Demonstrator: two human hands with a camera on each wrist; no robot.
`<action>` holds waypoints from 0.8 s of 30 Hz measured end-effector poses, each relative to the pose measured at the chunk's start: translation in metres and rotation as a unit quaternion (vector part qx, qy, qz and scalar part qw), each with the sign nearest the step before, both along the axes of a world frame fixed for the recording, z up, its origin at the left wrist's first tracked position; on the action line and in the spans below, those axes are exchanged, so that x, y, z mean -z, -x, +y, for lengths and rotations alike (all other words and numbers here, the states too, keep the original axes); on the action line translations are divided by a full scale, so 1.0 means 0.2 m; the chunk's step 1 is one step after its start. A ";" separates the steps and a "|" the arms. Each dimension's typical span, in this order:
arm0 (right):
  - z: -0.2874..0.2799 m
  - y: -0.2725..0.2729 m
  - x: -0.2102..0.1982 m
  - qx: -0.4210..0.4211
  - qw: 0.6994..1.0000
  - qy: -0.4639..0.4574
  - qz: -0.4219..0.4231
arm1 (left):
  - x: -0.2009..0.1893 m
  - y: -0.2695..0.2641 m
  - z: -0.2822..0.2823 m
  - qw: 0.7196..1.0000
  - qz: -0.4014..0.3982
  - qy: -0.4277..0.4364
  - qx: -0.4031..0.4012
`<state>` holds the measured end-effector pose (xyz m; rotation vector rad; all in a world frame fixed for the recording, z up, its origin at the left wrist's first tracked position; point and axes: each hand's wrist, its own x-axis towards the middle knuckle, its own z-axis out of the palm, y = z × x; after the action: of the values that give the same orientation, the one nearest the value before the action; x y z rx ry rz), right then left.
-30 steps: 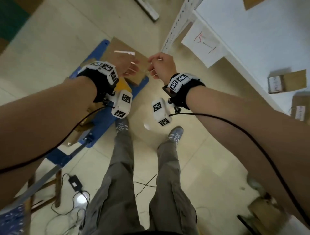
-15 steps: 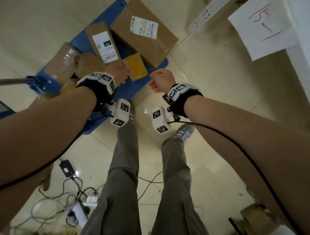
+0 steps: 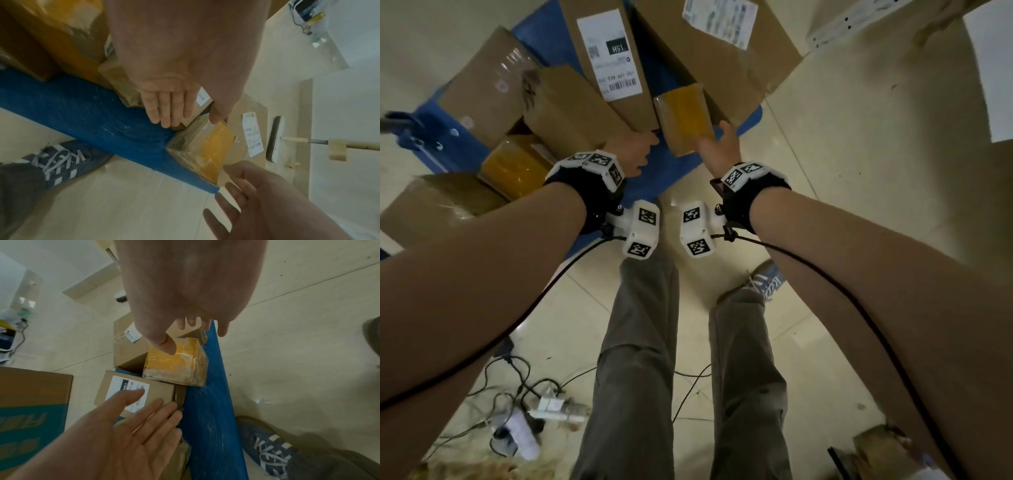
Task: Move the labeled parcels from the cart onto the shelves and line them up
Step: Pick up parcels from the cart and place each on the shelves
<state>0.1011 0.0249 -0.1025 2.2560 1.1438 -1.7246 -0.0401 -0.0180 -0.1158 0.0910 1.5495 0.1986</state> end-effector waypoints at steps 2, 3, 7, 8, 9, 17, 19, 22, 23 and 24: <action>0.02 0.01 0.07 0.007 1.000 0.000 0.009 | 0.03 -0.03 0.02 1.000 -0.002 -0.019 -0.024; 0.03 0.01 0.09 0.010 1.000 0.009 0.010 | 0.06 -0.04 0.03 0.999 -0.004 -0.029 -0.039; 0.05 0.05 0.16 0.022 0.999 0.012 0.023 | 0.10 -0.04 0.06 0.995 -0.017 -0.054 -0.086; 0.05 0.04 0.17 0.023 0.999 0.015 0.018 | 0.09 -0.04 0.07 0.993 -0.021 -0.052 -0.103; 0.05 0.03 0.17 0.019 1.000 0.015 0.004 | 0.08 -0.03 0.07 0.993 -0.017 -0.054 -0.105; -0.04 -0.08 0.02 0.086 0.992 0.091 0.023 | -0.03 -0.05 0.02 0.989 0.081 -0.123 0.020; -0.07 -0.09 -0.06 0.110 0.989 0.092 0.027 | -0.08 -0.09 -0.01 0.980 0.093 -0.150 0.089; -0.10 -0.13 -0.17 0.105 0.989 0.094 0.046 | -0.14 -0.18 -0.04 0.959 0.114 -0.167 0.200; -0.11 -0.14 -0.21 0.105 0.989 0.092 0.057 | -0.14 -0.20 -0.05 0.948 0.130 -0.162 0.239; -0.11 -0.17 -0.26 0.108 0.988 0.089 0.067 | -0.16 -0.23 -0.06 0.940 0.146 -0.153 0.269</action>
<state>0.1353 0.0024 -0.0508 2.2545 0.7504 -1.9951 0.0067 -0.0304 -0.0843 0.8123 1.7162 -0.0141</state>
